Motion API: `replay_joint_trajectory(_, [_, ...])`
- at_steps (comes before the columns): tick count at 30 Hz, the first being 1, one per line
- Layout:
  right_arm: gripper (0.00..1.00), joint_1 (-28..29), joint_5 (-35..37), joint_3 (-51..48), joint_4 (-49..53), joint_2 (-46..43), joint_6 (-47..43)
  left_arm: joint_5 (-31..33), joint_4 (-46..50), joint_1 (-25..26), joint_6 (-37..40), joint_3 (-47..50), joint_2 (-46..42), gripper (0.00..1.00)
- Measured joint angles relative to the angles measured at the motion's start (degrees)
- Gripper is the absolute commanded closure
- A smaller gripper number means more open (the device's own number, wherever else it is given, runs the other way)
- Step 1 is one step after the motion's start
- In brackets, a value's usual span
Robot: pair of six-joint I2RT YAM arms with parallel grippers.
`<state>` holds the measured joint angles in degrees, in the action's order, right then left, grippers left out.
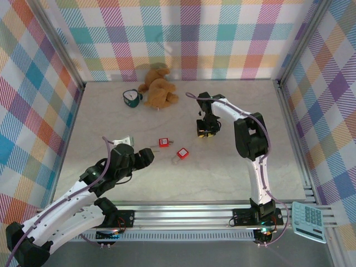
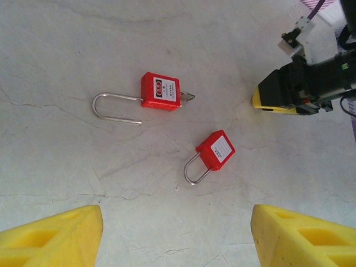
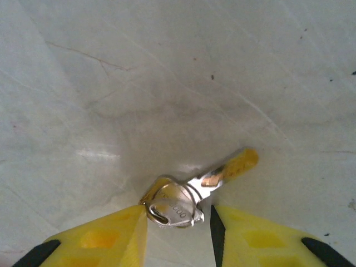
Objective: Unlock with the key
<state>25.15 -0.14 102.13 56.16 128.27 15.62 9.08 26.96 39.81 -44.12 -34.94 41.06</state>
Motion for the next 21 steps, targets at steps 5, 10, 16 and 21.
replay_joint_trajectory(5, [0.74,0.0,-0.3,0.0,-0.1,0.0,0.2,0.4,0.1,0.0,0.0,0.0,-2.0,0.30])
replay_joint_trajectory(10, [0.81,0.0,-0.2,-1.3,-1.9,-1.0,0.5,0.6,0.1,0.0,0.0,0.6,-2.5,0.30])
replay_joint_trajectory(16, [0.86,0.3,0.5,-3.3,-3.7,-2.1,0.6,0.6,0.3,0.0,0.0,0.8,-2.5,0.30])
replay_joint_trajectory(21, [0.90,0.6,1.3,-5.4,-4.7,-3.6,0.6,0.6,0.3,0.0,0.0,0.9,-2.4,0.30])
